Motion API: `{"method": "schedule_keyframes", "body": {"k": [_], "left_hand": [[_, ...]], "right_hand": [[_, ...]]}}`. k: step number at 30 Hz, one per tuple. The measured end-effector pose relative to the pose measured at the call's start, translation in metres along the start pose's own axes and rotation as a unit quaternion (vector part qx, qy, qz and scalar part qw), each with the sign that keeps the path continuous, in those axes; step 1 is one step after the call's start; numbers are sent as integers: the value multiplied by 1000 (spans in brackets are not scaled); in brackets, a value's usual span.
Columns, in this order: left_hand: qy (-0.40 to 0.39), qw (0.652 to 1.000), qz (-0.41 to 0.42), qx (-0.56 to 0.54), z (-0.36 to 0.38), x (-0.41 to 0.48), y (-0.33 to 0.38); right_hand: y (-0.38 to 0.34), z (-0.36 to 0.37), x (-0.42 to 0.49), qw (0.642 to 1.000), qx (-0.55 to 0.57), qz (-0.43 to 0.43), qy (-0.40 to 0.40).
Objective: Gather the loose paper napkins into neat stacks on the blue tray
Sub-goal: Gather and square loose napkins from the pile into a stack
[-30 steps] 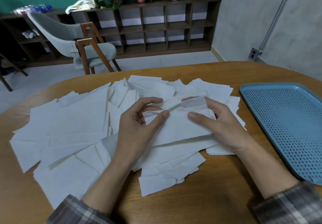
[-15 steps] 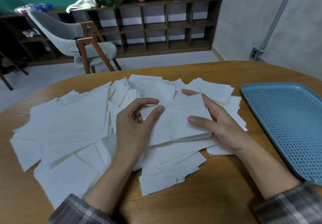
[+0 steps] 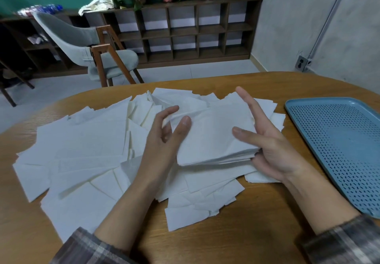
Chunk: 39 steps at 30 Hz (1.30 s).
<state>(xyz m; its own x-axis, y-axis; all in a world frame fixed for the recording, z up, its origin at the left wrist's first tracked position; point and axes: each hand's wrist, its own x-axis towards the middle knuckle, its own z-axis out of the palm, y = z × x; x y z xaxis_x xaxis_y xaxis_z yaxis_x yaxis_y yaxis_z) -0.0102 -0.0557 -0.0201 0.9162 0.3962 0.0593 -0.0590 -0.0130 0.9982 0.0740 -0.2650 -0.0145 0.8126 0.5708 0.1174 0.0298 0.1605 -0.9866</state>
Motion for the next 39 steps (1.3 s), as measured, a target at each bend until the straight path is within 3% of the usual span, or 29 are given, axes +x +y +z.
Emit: {"method": "schedule_keyframes", "body": {"k": [3,9,13,15,18,21,25,27,30,39], "left_hand": [[-69,995,-46,-56,0,-1,0],[0,1000,7,17,-3,-1,-3],[-25,996,49,67,-4,-2,-2],[-49,994,64,70,-2,-3,-2],[-71,989,90,91,1,-4,-4],[-49,984,109,132,2,-2,-12],[-46,945,178,270,1,-1,-19],[-133,922,189,310,1,-3,-19],[-239,857,216,401,1,-5,-25],[-228,832,263,433,-2,-6,-22]], "right_hand": [[4,0,3,1000,0,15,-12],[1,-7,-1,993,72,40,-85],[1,-7,-1,993,68,45,-85],[1,-5,-1,996,36,49,-64],[4,-4,0,993,-116,-6,-22],[6,-7,1,979,-191,-52,45],[12,-10,6,968,-211,-65,123],[15,-11,7,968,-209,-62,123],[16,-13,8,967,-217,-64,119],[17,-13,8,966,-224,-56,112]]}}
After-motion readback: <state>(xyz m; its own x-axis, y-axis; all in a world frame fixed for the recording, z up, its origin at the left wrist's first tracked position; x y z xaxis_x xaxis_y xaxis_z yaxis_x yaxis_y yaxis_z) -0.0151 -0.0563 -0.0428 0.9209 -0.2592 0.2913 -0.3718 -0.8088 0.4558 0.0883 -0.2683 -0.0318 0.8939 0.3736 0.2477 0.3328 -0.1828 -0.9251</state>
